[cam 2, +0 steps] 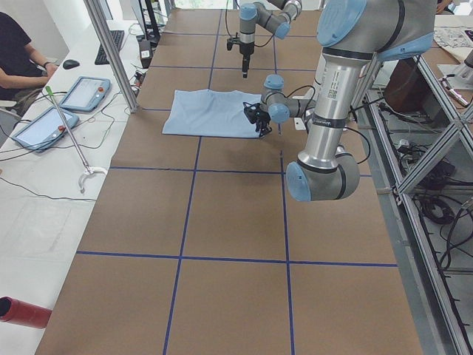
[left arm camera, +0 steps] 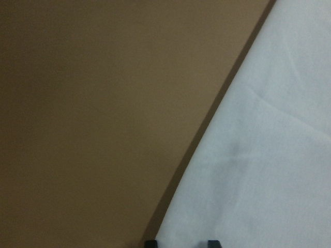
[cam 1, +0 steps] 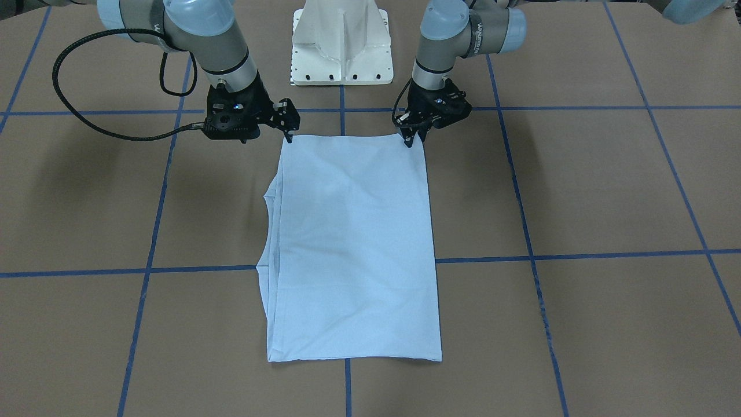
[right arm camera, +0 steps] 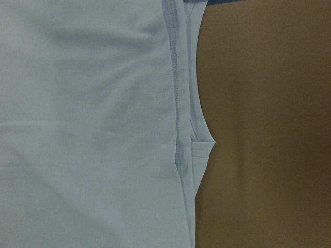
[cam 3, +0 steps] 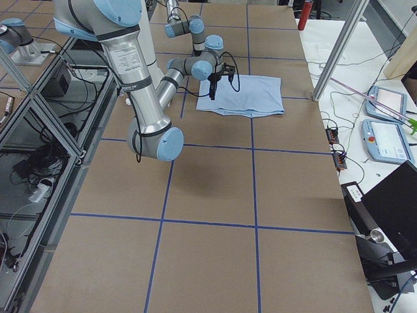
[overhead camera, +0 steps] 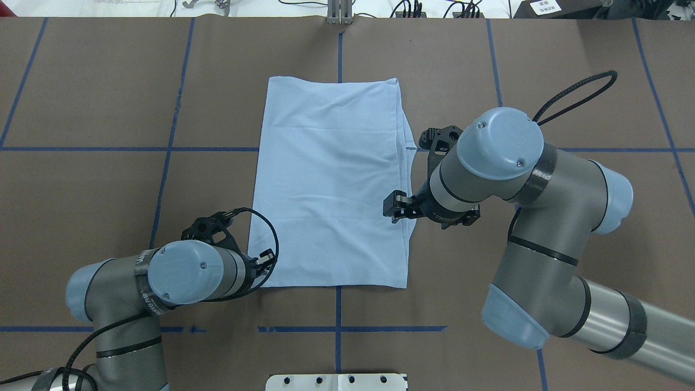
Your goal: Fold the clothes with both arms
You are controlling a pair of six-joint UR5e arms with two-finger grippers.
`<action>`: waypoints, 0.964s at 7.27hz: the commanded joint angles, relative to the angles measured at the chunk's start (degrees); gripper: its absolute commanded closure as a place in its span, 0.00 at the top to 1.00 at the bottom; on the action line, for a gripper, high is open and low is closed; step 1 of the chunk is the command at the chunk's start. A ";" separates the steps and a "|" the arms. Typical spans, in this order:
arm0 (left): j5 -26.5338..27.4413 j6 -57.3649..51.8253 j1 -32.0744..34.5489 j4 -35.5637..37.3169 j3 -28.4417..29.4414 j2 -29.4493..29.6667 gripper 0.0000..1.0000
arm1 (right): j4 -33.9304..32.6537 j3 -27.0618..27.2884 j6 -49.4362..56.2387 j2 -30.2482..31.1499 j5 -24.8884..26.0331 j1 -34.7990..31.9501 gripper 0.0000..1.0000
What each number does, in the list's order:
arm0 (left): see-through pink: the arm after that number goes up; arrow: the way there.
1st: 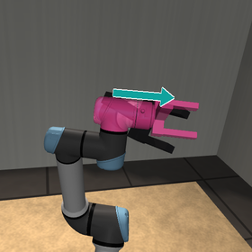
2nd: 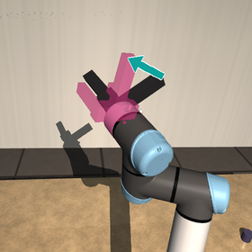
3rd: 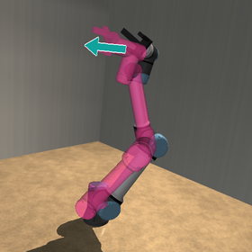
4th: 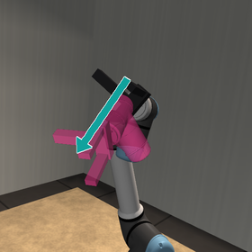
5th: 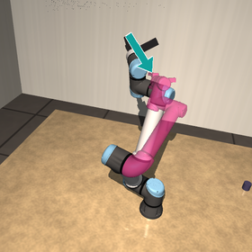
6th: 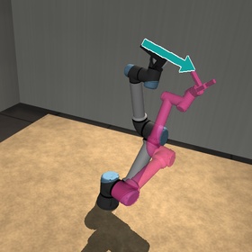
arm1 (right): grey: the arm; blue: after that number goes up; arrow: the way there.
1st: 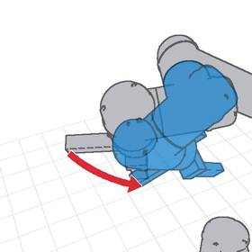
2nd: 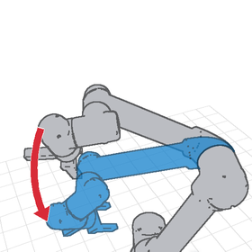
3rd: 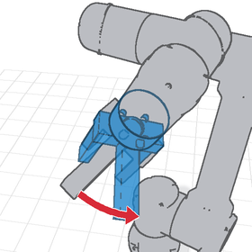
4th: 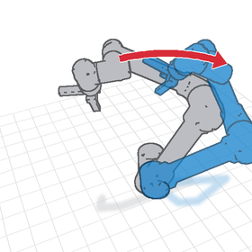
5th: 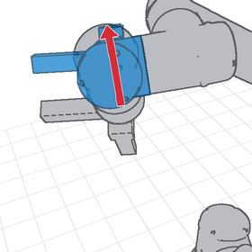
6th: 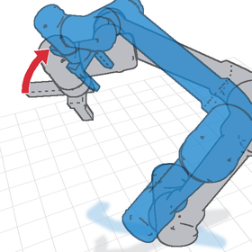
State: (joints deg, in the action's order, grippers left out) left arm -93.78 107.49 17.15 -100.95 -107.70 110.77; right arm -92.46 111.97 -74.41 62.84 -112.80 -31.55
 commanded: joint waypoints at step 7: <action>1.06 0.17 -1.42 2.07 -0.05 0.50 0.34 | 0.00 0.00 -0.03 0.18 0.03 0.00 1.00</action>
State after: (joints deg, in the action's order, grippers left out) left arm -92.74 107.54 15.85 -99.20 -107.79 111.13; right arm -92.46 111.99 -74.44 62.97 -112.76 -31.55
